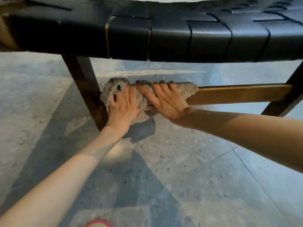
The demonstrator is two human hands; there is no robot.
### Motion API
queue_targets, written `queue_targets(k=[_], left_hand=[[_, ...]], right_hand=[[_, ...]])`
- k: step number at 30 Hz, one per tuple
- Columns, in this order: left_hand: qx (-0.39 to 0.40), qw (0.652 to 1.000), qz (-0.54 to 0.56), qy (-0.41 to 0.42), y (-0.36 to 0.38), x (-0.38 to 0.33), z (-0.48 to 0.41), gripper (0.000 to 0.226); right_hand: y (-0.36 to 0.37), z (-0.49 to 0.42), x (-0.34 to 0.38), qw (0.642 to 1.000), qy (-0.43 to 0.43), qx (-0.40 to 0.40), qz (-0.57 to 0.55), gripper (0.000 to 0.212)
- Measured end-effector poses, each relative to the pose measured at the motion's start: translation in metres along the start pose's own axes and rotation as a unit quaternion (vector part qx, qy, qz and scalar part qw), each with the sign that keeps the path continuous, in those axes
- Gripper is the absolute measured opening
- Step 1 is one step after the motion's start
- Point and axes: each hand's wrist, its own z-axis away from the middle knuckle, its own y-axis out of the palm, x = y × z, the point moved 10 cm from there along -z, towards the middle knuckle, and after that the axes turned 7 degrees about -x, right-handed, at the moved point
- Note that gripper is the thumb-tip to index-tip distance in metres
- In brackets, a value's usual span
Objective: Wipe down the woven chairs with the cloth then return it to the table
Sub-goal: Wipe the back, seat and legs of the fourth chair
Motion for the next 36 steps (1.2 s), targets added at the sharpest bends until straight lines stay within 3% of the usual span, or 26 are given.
queue_targets(k=[7,13,19,26,32,36], left_hand=[[0.001,1.0,-0.008,0.012,-0.031,-0.093,-0.045,0.07],[-0.02,0.999,0.008,0.038,-0.054,-0.176,-0.084,0.055],[-0.009,0.997,0.038,0.07,-0.081,-0.252,-0.12,0.049],[0.07,0.973,0.144,0.167,-0.088,-0.313,-0.159,0.067],[0.091,0.964,0.185,0.166,-0.092,-0.312,-0.16,0.067],[0.151,0.94,0.268,0.148,-0.084,-0.296,-0.156,0.062]], right_hand=[[0.018,0.076,-0.085,0.992,0.016,0.12,0.036,0.085],[0.035,0.139,-0.15,0.983,0.015,0.182,0.009,0.075],[0.042,0.195,-0.218,0.967,0.085,0.242,-0.011,0.077],[0.049,0.242,-0.273,0.95,0.137,0.28,-0.018,0.082],[0.039,0.239,-0.269,0.944,0.209,0.252,-0.049,0.072],[0.025,0.24,-0.258,0.939,0.249,0.231,-0.046,0.071]])
